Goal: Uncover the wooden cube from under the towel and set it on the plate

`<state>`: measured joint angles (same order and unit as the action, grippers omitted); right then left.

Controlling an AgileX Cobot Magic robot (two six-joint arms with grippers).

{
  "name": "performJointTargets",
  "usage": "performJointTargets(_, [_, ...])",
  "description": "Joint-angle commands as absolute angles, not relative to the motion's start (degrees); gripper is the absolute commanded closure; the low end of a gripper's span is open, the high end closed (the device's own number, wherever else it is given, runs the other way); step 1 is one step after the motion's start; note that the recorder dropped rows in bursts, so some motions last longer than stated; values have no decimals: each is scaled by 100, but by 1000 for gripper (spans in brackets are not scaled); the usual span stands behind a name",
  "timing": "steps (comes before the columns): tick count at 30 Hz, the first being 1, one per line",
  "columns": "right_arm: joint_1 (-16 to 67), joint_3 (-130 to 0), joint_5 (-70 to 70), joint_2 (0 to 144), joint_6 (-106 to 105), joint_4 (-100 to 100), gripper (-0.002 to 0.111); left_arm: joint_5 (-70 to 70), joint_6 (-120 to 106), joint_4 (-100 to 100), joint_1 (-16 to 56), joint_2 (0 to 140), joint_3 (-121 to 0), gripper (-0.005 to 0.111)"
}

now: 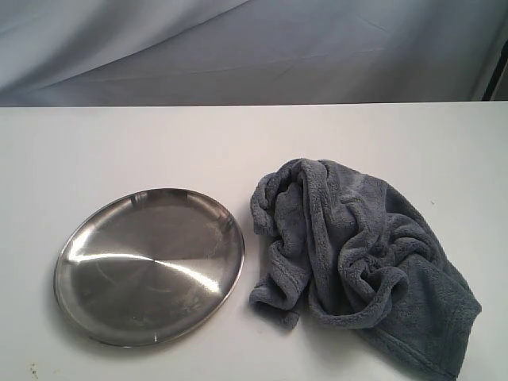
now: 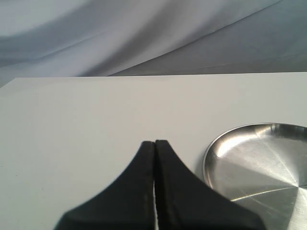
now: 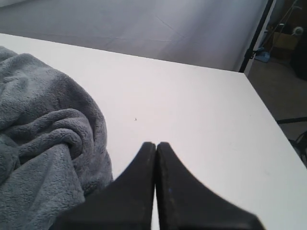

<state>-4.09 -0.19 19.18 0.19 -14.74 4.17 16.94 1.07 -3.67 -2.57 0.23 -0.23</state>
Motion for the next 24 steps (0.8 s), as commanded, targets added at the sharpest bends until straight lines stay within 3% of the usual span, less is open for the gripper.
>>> performJointTargets(1, [-401,0,1106,0,-1501,512,108,1632,129,-356,-265,0,0,107])
performJointTargets(11, [-401,0,-1911,0,-934,3049,108,1632,129,-356,-265,0,0,107])
performJointTargets(16, [-401,0,-1911,0,649,3092,108,1632,129,-356,-265,0,0,107])
performJointTargets(19, [-389,0,-1896,0,1027,2610,108,1632,129,-356,-265,0,0,107])
performJointTargets(24, [-389,0,-2796,0,2890,-539,108,1632,129,-356,-265,0,0,107])
